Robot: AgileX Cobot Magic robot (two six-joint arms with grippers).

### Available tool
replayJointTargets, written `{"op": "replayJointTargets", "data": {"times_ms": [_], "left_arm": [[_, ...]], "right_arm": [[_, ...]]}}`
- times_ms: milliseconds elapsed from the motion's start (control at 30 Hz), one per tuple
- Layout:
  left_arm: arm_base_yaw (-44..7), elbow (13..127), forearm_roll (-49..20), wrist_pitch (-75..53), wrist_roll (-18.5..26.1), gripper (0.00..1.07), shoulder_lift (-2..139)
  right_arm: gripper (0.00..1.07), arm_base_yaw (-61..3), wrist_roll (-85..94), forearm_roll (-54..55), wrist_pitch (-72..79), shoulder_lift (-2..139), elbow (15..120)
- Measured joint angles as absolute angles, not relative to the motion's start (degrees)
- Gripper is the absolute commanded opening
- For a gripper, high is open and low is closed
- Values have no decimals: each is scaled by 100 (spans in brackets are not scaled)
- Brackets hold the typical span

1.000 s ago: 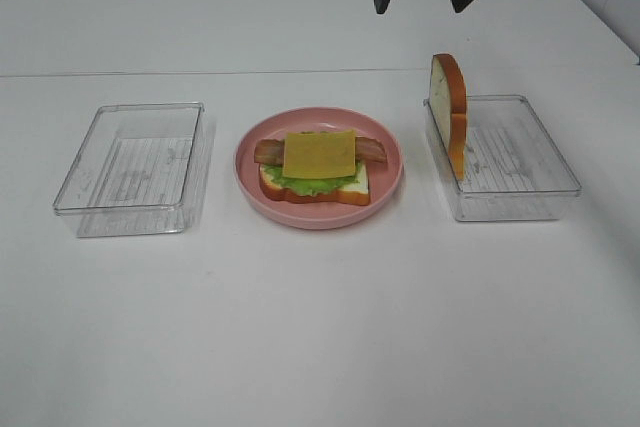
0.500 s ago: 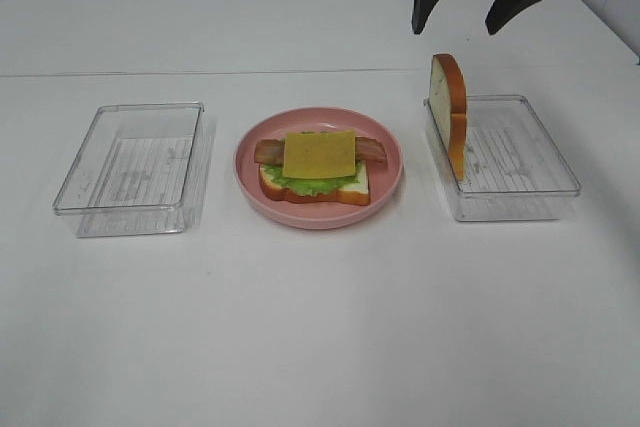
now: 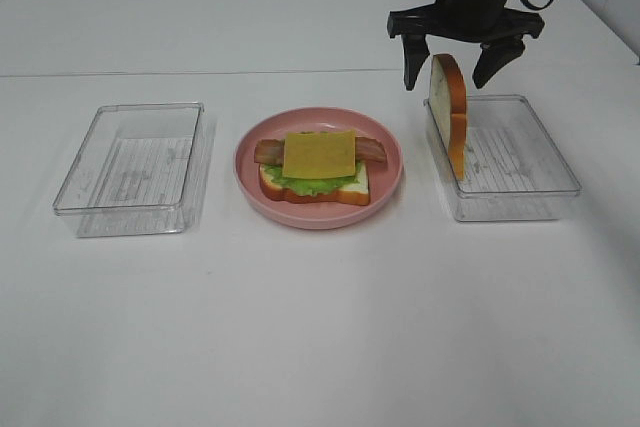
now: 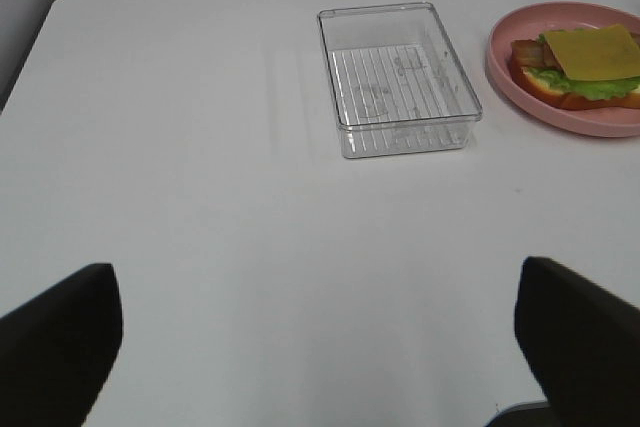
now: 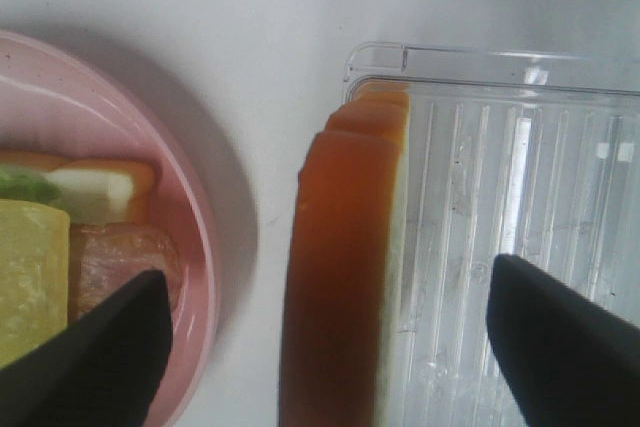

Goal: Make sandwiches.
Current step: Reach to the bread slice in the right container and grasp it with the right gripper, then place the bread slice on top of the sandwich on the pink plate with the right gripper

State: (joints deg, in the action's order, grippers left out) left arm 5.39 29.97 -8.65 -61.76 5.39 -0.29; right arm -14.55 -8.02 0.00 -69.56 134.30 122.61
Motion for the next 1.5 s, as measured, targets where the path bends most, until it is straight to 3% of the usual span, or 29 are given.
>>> {"op": "replayJointTargets", "data": {"times_ms": [167, 233, 267, 300, 333, 367, 400, 433, 500, 1067, 1233, 1333, 1467, 1500], "left_arm": [[539, 2997, -871, -6176, 539, 100, -29], [539, 2997, -871, -6176, 539, 100, -29], [539, 2997, -871, -6176, 539, 100, -29], [539, 2997, -871, -6176, 539, 100, -29], [539, 2997, -871, -6176, 539, 100, -29], [539, 2997, -871, -6176, 539, 100, -29], [539, 2997, -871, -6176, 539, 100, -29], [539, 2997, -871, -6176, 539, 100, -29], [539, 2997, -871, -6176, 539, 100, -29], [539, 2997, -871, -6176, 539, 100, -29], [539, 2997, -871, -6176, 539, 100, -29], [539, 2997, -871, -6176, 539, 100, -29], [539, 2997, -871, -6176, 539, 100, -29], [539, 2997, -871, -6176, 539, 100, -29]], "right_arm": [[76, -1455, -802, 0, -6950, 13602, 12261], [61, -1455, -808, -34, -6950, 13625, 12261], [61, -1455, -808, -34, -6950, 13625, 12261], [46, -1455, -837, -115, -6950, 13625, 12261], [39, -1455, -848, -178, -6950, 13625, 12261], [39, -1455, -848, -178, -6950, 13625, 12261], [21, -1455, -859, -292, -6950, 13625, 12261], [21, -1455, -859, -292, -6950, 13625, 12261], [0, -1455, -859, -430, -6950, 13625, 12261], [0, -1455, -859, -223, -6973, 12588, 12152], [0, -1455, -859, -223, -6961, 11413, 10995], [0, -1455, -859, -201, -6961, 11287, 10840], [0, -1455, -785, 395, -6480, 10548, 9912], [0, -1455, -647, 985, -6113, 10336, 9557]]}}
